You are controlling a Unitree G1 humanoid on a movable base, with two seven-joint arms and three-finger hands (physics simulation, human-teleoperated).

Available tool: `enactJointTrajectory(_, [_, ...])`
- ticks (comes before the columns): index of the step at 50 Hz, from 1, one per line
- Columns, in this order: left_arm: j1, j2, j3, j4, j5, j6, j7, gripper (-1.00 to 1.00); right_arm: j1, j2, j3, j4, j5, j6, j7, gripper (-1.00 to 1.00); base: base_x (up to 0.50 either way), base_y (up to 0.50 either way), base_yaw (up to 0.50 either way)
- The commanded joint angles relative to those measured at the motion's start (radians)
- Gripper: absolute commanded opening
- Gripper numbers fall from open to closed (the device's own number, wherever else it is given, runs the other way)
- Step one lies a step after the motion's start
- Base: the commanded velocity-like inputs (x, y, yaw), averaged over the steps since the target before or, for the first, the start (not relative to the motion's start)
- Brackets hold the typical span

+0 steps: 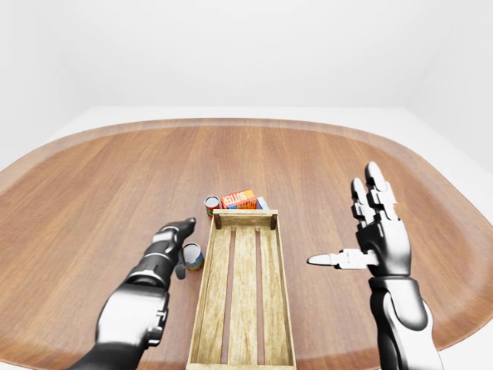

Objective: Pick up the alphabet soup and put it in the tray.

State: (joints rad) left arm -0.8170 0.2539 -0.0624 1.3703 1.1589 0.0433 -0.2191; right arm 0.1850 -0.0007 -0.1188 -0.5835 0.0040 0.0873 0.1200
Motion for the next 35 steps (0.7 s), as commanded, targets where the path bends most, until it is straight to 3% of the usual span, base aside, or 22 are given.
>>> enactJointTrajectory(1, [0.004, -0.018, 0.001, 0.006, 0.011, 0.005, 0.009, 1.00, -0.002, -0.001, -0.002, -0.001, 0.002, 0.000, 0.001, 1.00, 0.00, 0.00, 0.00])
enactJointTrajectory(35, [0.029, -0.040, 0.023, 0.016, 0.006, 0.004, 0.018, 1.00, 0.001, -0.001, -0.012, -0.002, 0.007, 0.000, 0.002, 1.00, 0.00, 0.00, 0.00])
